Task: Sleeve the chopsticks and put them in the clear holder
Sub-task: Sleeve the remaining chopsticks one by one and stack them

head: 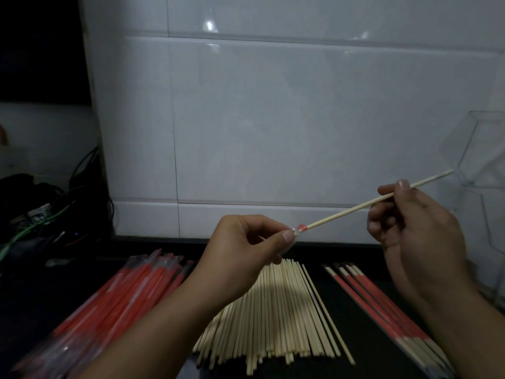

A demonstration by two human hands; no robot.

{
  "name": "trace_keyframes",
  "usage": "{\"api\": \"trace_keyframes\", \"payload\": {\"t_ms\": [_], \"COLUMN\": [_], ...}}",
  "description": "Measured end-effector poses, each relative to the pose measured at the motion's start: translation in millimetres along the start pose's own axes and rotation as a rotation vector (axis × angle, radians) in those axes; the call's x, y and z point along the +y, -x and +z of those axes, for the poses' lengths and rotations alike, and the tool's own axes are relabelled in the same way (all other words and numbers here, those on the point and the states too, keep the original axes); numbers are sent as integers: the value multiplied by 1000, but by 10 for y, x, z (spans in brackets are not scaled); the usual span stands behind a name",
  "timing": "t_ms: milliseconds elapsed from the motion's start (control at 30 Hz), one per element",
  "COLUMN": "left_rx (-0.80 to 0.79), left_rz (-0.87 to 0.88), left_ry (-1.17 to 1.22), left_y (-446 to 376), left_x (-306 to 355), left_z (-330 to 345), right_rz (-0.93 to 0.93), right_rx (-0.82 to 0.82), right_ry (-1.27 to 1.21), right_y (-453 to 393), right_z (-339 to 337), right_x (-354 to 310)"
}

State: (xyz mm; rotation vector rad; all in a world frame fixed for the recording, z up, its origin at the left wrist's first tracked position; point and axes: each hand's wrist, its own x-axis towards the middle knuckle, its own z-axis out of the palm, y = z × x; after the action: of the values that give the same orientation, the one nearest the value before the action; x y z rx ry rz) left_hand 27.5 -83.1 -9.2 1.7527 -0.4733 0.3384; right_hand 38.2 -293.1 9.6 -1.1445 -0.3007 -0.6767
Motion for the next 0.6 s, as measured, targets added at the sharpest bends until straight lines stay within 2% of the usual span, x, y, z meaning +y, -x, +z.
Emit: {"api": "trace_keyframes", "payload": {"t_ms": [367,600], "left_rx": [-4,-36], "left_rz": [2,1], "left_ry": [-42,-48], "left_y": [6,10], "left_x": [-6,-21], "left_z": [10,29], "right_rz": [-15,26], "right_rx": [-30,-204], "right_ry": [23,169], "right_y": [13,87], "right_z": [-18,21], "right_x": [-25,13]}}
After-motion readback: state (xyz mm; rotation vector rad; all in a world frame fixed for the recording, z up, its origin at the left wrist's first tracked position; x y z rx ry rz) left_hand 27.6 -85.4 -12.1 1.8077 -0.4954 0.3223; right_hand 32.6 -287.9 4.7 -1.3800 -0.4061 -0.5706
